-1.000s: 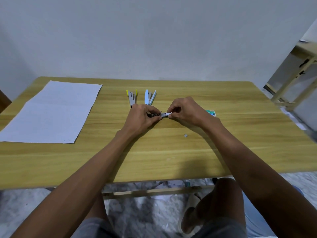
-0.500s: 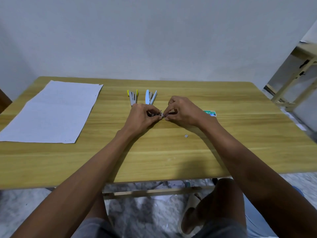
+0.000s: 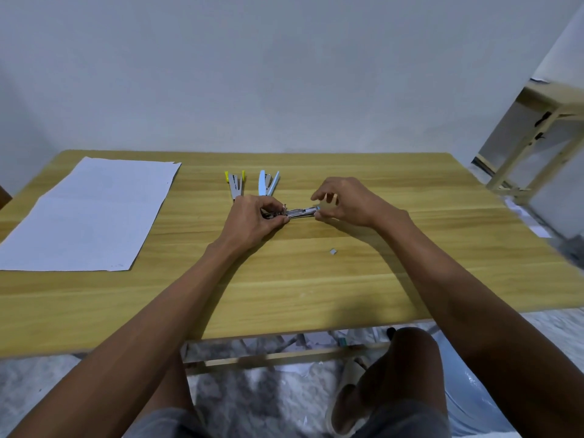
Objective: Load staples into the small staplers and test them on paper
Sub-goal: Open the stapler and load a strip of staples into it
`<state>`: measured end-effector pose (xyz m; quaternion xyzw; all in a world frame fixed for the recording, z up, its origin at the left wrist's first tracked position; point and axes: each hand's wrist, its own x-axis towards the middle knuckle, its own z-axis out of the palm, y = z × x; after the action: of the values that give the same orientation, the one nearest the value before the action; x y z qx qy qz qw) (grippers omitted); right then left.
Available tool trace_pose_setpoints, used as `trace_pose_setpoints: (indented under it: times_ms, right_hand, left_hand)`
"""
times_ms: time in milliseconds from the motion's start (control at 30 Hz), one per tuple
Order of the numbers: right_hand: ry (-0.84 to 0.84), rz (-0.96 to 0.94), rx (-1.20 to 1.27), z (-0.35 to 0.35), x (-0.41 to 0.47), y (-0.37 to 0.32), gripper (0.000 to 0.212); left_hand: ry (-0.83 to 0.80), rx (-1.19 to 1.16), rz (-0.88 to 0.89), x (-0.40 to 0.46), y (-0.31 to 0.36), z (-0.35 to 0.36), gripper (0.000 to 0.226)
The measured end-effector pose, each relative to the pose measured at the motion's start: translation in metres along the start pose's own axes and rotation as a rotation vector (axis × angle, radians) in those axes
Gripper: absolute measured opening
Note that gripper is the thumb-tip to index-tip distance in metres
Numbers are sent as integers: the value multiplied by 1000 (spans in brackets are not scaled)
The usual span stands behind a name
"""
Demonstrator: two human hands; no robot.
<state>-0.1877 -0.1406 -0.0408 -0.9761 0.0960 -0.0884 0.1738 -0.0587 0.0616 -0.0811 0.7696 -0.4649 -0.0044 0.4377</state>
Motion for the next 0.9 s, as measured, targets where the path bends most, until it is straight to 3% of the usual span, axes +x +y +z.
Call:
trace_pose_setpoints:
  times_ms: [133,300,667,900]
  right_hand:
    - [-17,7,94,14,0,1,19]
    - [-12,30,182,14,-1,2,16]
    - [6,45,278,15,-3,3,13]
    - [3,74,235,13,-3,-1,14]
  left_hand:
    - [-1,-34,30,-1,3,-1,34]
    - [36,-165,3,-1,3,1,28]
    - [-120,377,431,8,5,20,28]
    - [-154,462,351,5,4,15,35]
